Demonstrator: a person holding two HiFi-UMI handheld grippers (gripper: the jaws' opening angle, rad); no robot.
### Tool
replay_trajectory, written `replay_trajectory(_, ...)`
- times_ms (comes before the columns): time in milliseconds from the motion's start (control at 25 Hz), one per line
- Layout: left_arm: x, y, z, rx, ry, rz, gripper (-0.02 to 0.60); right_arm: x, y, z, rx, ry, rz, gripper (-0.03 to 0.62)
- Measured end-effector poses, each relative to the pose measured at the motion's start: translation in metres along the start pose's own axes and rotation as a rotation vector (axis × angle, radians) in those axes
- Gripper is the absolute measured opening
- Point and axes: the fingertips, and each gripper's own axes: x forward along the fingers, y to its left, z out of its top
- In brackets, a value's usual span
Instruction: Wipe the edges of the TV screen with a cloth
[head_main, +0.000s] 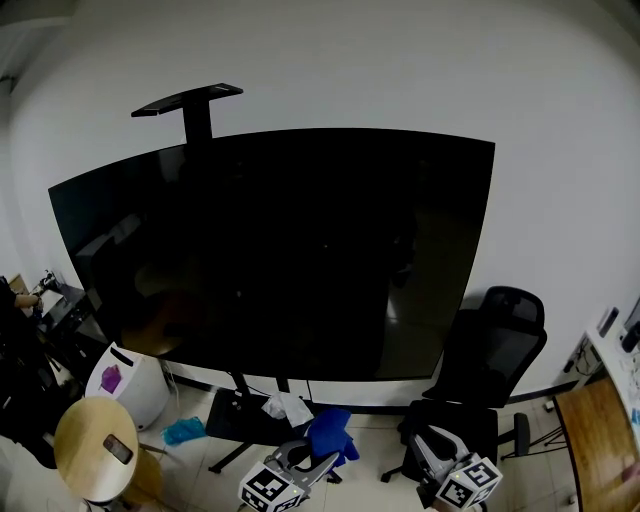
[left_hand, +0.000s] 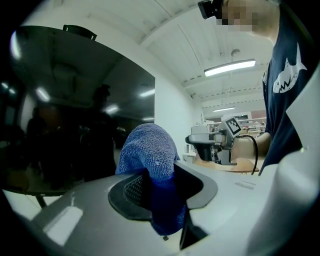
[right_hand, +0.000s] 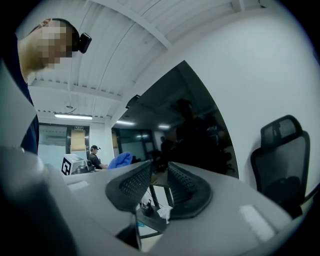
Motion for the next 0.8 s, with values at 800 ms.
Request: replay_trajectory(800, -0.048, -0.006, -0.019, -0.027, 0.001, -0.053, 0.11, 0.005, 0.06, -0.026, 0.0, 0.037, 0.007, 0.113)
